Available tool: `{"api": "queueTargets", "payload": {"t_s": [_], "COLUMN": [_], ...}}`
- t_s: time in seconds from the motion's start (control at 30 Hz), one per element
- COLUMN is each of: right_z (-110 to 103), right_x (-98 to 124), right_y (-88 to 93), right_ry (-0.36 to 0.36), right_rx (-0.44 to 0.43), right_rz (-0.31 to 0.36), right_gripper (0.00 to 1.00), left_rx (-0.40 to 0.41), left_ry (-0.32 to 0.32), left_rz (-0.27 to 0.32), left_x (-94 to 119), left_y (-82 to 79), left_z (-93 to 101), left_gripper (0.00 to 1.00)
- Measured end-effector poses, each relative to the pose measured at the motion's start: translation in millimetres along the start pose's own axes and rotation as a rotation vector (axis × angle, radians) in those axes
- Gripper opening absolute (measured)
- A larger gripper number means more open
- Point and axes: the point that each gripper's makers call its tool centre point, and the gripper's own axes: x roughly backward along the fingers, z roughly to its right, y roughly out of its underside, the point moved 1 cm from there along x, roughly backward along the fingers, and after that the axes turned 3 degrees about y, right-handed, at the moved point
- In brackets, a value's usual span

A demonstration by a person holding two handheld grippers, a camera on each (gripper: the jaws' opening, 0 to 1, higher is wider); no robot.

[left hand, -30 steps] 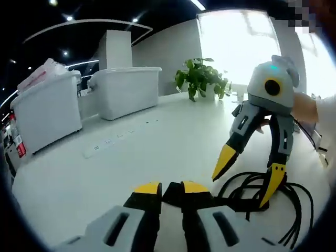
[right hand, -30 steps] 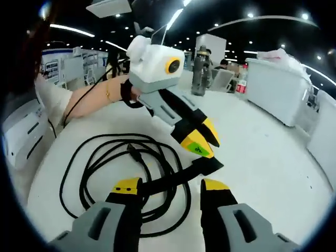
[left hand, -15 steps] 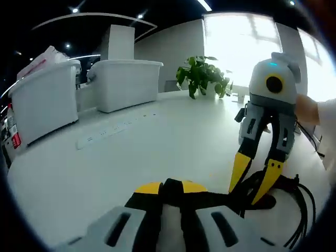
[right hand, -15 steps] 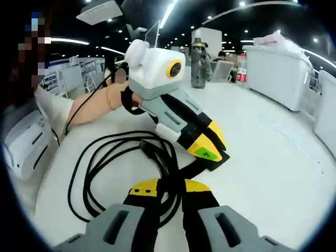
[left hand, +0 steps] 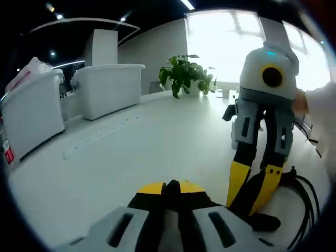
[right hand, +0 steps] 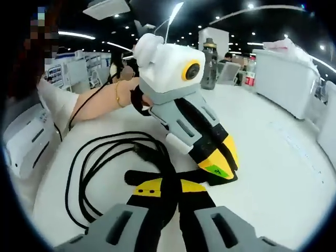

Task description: Coil the Type-C to USB data cable on the desktop and secure it with Velcro straps.

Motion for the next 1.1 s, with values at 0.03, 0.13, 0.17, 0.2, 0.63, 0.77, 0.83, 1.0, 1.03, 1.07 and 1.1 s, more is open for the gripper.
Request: {"api": "queueTargets", "payload": {"t_s": [0.03, 0.13, 0.17, 0.2, 0.63, 0.77, 0.83, 1.0, 1.03, 1.07, 1.1], "right_z": [-1, 1, -2, -10, -66, -60, -54, -42, -39, -38, -38], "right_x": [1, 12, 16, 21, 11, 10, 9, 10, 11, 11, 10], "right_y": [0.1, -7.7, -13.3, -18.0, -11.3, -10.7, -12.2, -16.3, -19.1, -20.3, -20.9], "right_ry": [-0.001, 0.049, 0.063, 0.063, 0.112, 0.145, 0.173, 0.222, 0.24, 0.233, 0.224], "right_rx": [-0.005, 0.042, 0.039, 0.032, 0.29, 0.353, 0.402, 0.526, 0.526, 0.513, 0.479], "right_rz": [-0.001, 0.037, 0.06, 0.07, 0.074, 0.073, 0.074, 0.084, 0.092, 0.098, 0.109], "right_gripper": [0.25, 0.28, 0.28, 0.29, 0.21, 0.19, 0.18, 0.11, 0.1, 0.09, 0.08], "left_rx": [-0.001, -0.013, -0.018, -0.02, 0.015, 0.022, 0.029, 0.035, 0.035, 0.035, 0.036], "left_ry": [0.004, 0.004, 0.006, 0.006, 0.007, 0.006, 0.006, 0.006, 0.006, 0.006, 0.007], "left_rz": [-0.001, -0.003, -0.003, -0.003, 0.012, 0.016, 0.019, 0.021, 0.021, 0.022, 0.022], "left_x": [0, 1, 1, 1, 2, 2, 3, 2, 2, 2, 2], "left_y": [0.0, 0.1, 0.1, 0.1, 0.8, 0.9, 1.2, 1.2, 1.1, 1.1, 1.1], "left_z": [1.1, 2.8, 3.4, 3.4, 2.2, 1.6, 1.1, 0.7, 0.8, 0.7, 0.7], "left_gripper": [0.1, 0.1, 0.09, 0.09, 0.09, 0.09, 0.09, 0.09, 0.09, 0.09, 0.09]}}
